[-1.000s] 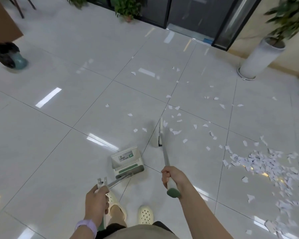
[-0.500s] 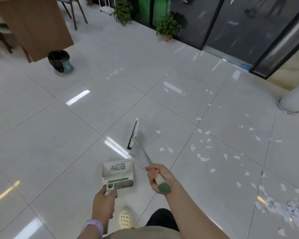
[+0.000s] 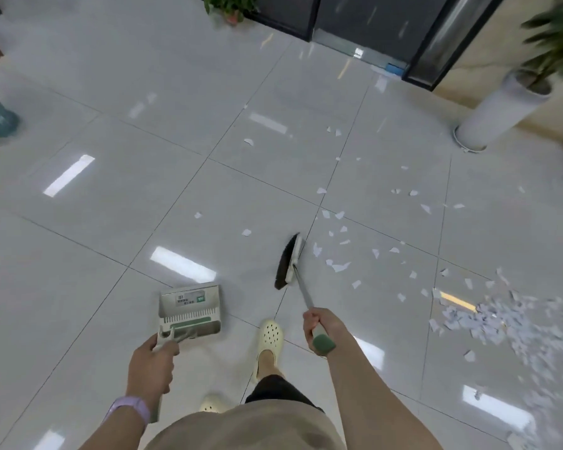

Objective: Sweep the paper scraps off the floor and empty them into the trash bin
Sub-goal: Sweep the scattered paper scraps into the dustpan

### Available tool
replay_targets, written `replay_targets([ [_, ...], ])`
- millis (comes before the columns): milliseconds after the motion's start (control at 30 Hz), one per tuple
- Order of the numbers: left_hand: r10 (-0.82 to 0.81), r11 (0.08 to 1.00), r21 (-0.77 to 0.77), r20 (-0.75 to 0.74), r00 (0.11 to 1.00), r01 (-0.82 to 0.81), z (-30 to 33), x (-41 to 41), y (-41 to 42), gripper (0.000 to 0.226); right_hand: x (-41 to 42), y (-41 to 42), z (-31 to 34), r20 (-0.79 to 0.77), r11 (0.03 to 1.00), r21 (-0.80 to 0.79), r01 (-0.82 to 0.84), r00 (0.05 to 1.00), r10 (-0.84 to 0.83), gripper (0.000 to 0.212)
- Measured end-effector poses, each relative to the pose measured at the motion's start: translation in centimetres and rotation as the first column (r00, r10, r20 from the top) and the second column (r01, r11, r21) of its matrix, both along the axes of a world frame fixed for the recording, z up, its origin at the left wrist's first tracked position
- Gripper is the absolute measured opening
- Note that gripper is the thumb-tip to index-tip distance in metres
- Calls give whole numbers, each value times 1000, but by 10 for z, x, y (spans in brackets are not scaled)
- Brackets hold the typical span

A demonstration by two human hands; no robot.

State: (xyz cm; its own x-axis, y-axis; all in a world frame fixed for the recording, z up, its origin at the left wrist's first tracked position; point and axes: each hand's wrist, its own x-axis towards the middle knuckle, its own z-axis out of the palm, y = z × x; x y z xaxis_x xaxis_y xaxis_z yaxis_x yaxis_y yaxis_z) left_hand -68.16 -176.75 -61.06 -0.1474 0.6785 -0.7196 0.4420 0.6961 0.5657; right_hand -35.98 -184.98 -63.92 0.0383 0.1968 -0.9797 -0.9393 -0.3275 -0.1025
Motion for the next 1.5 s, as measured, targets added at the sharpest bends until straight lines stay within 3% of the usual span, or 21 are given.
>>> replay_targets([
  [133, -34, 999, -1, 52, 998, 34, 2, 53, 40, 8, 74, 17, -9, 123, 994, -104, 12, 992, 0, 19],
  [233, -17, 1000, -1, 77, 997, 17, 4, 83, 61, 8, 122, 33, -13, 240, 952, -289, -97, 956, 170, 18],
  [333, 43, 999, -12, 129, 991, -42, 6, 105, 76, 9, 163, 39, -10, 337, 904, -419, -86, 910, 243, 11],
  [567, 75, 997, -12, 159, 984, -74, 8, 141, 107, 16, 171, 78, -2, 425, 952, -291, 100, 905, 35, 10],
  [800, -105, 993, 52, 61, 993, 102, 5, 132, 141, 9, 93, 155, 31, 354, 991, -89, -101, 927, 126, 13],
  [1067, -213, 968, 139, 3, 977, 210, 10, 86, 190, 18, -22, 286, 72, 222, 951, 139, -277, 944, 242, 28],
  [1200, -239, 967, 91, -3, 971, 239, 15, 25, 238, 16, -79, 339, 58, -67, 933, 326, -151, 981, 182, 34],
  [1300, -263, 961, 82, -15, 965, 263, 16, -19, 265, 21, -116, 377, 38, -267, 931, 364, 5, 959, 99, 26],
  [1500, -224, 972, 64, -50, 973, 227, 7, -100, 299, 9, -183, 422, 3, -397, 943, 323, 76, 916, 62, 26],
])
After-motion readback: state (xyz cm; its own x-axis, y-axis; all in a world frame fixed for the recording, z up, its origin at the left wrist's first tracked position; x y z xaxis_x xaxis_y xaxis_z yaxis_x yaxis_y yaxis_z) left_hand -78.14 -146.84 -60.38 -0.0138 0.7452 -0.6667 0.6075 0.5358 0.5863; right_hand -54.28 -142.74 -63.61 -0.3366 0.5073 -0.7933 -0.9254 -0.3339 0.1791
